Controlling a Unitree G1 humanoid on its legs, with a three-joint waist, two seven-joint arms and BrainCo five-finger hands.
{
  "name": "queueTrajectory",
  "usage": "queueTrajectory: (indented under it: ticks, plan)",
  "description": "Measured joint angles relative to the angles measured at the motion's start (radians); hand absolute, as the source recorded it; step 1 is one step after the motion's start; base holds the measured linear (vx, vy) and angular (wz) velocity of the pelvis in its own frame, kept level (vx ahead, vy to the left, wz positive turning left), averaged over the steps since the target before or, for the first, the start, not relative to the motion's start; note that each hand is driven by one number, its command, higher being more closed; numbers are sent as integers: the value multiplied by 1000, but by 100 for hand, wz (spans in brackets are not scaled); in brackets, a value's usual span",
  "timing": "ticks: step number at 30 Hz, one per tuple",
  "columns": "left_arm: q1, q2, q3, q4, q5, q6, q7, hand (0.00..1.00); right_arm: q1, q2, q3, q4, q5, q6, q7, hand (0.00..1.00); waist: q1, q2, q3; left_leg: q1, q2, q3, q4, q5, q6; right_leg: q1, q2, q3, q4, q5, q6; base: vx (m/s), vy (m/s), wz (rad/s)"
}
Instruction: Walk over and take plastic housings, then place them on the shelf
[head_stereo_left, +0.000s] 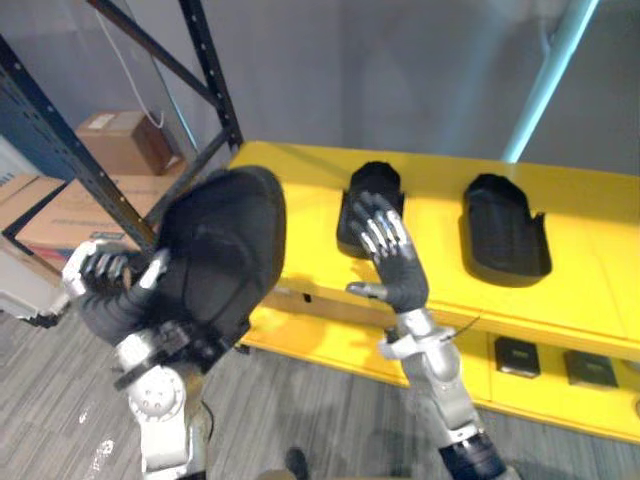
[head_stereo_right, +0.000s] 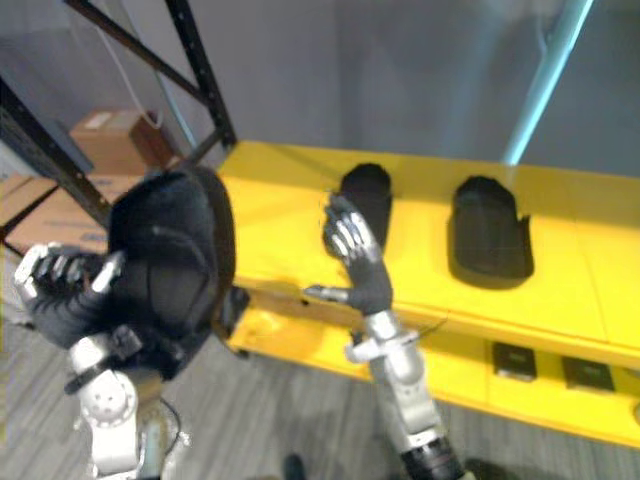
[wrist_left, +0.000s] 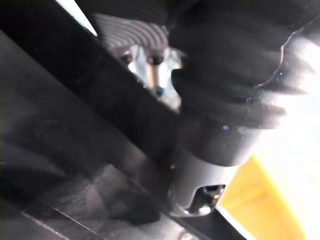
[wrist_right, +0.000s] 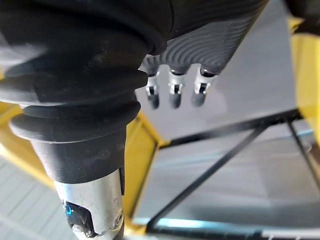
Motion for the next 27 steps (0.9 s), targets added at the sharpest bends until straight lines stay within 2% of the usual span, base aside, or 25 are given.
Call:
queueTrajectory:
  ticks: [1,2,3,4,5,6,8,9,12,16,18,19,20,22,23,25,27]
  plan:
    - [-2,9,2,1,0,9,-8,100,1,3,5,0,-10,7,-11,0,-2,-6,4,18,14,10,0,-8,11,-28,4,41,58,14,-27,50,28,-24]
    - [-2,10,2,8,0,15,-6,100,7,12,11,0,-10,8,-15,0,-5,-6,4,29,36,12,3,-19,26,-33,38,98,54,0,-37,52,-3,-20]
    - [-4,13,1,15,0,16,-2,100,14,16,12,-1,-9,8,-15,0,-8,-1,6,28,49,9,5,-22,26,-33,73,132,27,-18,-32,33,-65,-4]
    - [-4,25,4,26,0,17,10,100,23,36,15,-6,-9,10,-15,0,-13,-16,2,25,72,8,5,-24,24,-38,147,164,-48,-30,-25,11,-110,-2]
    - [-2,39,6,27,0,17,18,100,27,50,17,-15,-8,12,-10,0,-11,-39,3,22,71,12,10,-28,7,-42,186,166,-122,1,-45,12,-151,-18]
    - [8,41,7,29,10,19,35,100,31,58,15,-29,-9,13,9,0,-2,-62,3,19,55,28,23,-41,-10,-41,188,143,-171,19,-43,26,-99,-31]
    - [45,21,7,22,22,19,45,100,33,44,8,-31,-9,12,34,0,-6,-46,-2,15,62,36,20,-39,-12,-20,205,157,-244,49,-34,65,-32,-24]
    - [50,7,-2,20,24,20,41,100,33,32,-6,-31,-9,12,37,0,-7,-28,6,13,63,38,19,-36,-16,-12,206,157,-269,63,-30,63,-4,-5]
    - [50,-20,-3,-14,21,21,34,100,32,9,-48,-31,-8,9,47,0,-5,3,5,-1,63,41,17,-35,-16,-7,217,155,-307,87,-29,69,-15,-3]
    - [43,-20,-4,-34,21,10,34,100,33,4,-79,-31,-18,5,21,0,-6,4,5,-13,66,46,25,-43,-20,-8,219,156,-316,86,-30,78,-13,-1]
    - [44,-19,-4,-31,21,10,38,100,40,5,-97,-31,-27,-3,3,0,-3,2,10,-52,86,57,130,-97,-18,-7,216,162,-313,82,-33,72,-9,-15]
    - [45,-18,0,-26,21,8,41,100,42,5,-114,-31,-29,-12,-5,0,-2,4,24,-85,106,58,257,-144,-15,7,213,176,-305,73,-32,31,3,-32]
    - [48,-17,6,-13,21,1,41,100,44,3,-125,-30,-35,-28,-29,0,-1,1,37,-112,122,53,375,-164,-8,21,209,194,-293,63,-31,26,7,-37]
    - [53,-17,19,2,23,-10,46,100,47,4,-149,-32,-65,-56,-57,0,-1,2,38,-134,129,15,472,-165,-6,37,196,232,-294,62,-32,34,45,-54]
    - [54,-16,25,2,32,-14,56,100,47,5,-167,-35,-68,-70,-60,0,-4,-8,46,-153,131,-16,510,-187,-4,40,186,259,-296,64,-31,42,71,-64]
    - [56,-13,26,4,51,-22,71,100,45,-3,-201,-42,-68,-76,-58,0,-5,0,45,-150,138,-77,483,-192,-3,38,177,299,-289,52,-39,26,99,-63]
    - [56,-3,44,21,61,-38,80,100,38,-22,-236,-42,-67,-76,-52,0,-10,1,44,-148,156,-122,426,-183,-17,18,138,354,-257,35,-17,25,190,-83]
